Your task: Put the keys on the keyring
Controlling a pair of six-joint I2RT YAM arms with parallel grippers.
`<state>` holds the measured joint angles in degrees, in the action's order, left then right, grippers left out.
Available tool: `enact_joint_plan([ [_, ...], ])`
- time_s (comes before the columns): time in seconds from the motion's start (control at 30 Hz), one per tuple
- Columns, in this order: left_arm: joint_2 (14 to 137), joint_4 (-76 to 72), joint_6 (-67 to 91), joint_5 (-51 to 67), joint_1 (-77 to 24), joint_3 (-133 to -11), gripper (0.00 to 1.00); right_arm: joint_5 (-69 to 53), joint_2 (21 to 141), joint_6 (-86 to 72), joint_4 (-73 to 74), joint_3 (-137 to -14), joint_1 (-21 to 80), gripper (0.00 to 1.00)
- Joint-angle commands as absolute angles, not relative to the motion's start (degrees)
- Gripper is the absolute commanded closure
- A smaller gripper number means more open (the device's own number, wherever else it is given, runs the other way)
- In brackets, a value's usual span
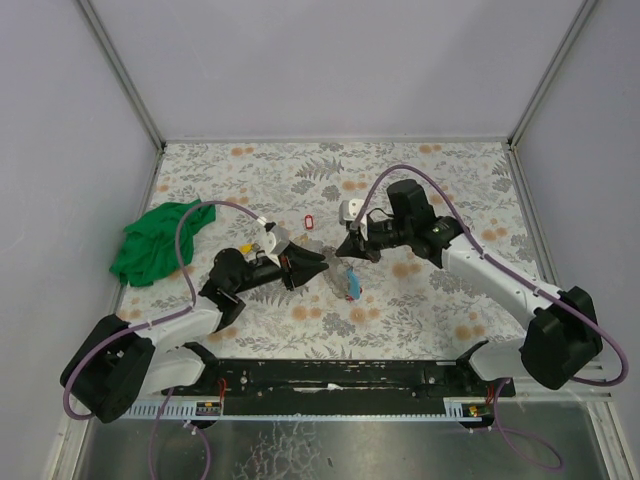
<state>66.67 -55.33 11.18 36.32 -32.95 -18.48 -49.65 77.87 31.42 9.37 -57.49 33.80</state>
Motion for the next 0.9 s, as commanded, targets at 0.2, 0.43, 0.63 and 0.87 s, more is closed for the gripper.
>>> enact_joint_plan([
  [0.2,65.4,-51.6,4.4,34.7,-32.6,-20.4,0.69,-30.1,82.0,40.0,31.6,-72.4,40.9,1.00],
  [0.43,67.5,-54.3,2.5,37.2,-32.5,-20.4,0.67,-26.8,85.1,40.7,37.8,-78.1,42.9,1.00],
  [0.63,71.7,-60.7,1.4,39.4,-32.6,-19.7,0.66,-24.2,87.0,40.8,41.6,-81.6,44.7,1.00],
  [0.87,74.2,-67.9,-1.6,41.7,-32.7,-18.1,0.66,-22.2,88.5,40.5,43.8,-83.7,46.1,1.00],
])
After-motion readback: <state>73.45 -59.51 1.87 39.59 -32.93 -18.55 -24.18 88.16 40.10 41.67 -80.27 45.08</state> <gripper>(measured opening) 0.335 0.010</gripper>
